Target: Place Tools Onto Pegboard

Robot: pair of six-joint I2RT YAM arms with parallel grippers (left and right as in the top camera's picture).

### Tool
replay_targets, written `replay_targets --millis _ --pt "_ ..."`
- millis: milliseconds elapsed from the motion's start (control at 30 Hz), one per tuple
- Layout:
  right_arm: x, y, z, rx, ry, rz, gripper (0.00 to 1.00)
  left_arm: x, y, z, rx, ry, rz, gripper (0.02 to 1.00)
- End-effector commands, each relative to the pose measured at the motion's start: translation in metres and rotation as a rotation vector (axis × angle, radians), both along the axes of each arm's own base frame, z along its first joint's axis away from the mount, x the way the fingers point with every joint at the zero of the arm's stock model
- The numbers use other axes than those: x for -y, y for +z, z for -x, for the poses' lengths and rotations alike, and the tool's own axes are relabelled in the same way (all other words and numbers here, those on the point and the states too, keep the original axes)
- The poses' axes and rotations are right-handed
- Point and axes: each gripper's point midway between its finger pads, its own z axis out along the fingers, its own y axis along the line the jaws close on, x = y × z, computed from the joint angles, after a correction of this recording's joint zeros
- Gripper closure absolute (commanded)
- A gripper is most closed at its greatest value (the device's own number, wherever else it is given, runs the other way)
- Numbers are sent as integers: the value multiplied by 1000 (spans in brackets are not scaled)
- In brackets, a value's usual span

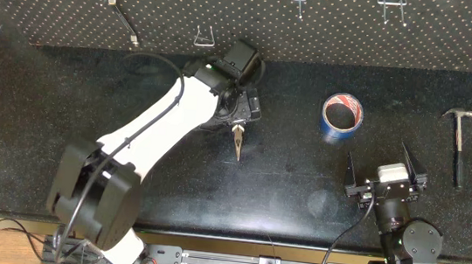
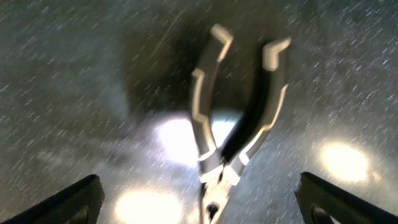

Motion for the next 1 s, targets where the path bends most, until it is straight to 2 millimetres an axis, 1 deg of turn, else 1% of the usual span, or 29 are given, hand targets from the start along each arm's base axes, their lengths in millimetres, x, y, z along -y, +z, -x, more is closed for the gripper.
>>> replay_targets --millis 33,67,100,167,267,400,500,600,633,700,900,1000 --pt "2 -2 0 -5 -9 -18 25 16 -12 -12 11 -102 23 23" --pt "2 -2 0 -5 -9 -17 25 17 -16 -13 5 -109 21 23" --pt "2 -2 0 -5 -9 -17 25 21 -22 -14 -4 -161 28 23" --pt "2 -2 0 -5 -9 -17 25 23 -28 -16 -11 -209 19 23" --pt "2 -2 0 -5 -9 -17 27 20 -31 -18 -15 -243 10 23" --pt "2 -2 0 -5 -9 -18 25 14 -35 -21 -19 -242 5 23" --pt "2 -2 0 -5 -9 -17 25 15 -33 -26 -1 -257 2 23" --pt "2 -2 0 -5 -9 -18 25 11 -21 -24 -33 -255 -25 23" --pt "2 -2 0 -5 -9 -18 25 7 -16 -25 -46 -253 -55 23" --pt "2 -2 0 -5 -9 -18 27 9 -14 -31 -46 -248 -63 23" --pt "2 -2 0 -5 -9 -18 25 8 -34 -26 -101 -194 -73 23" --pt "2 -2 0 -5 -9 -17 25 8 -39 -26 -108 -150 -73 23"
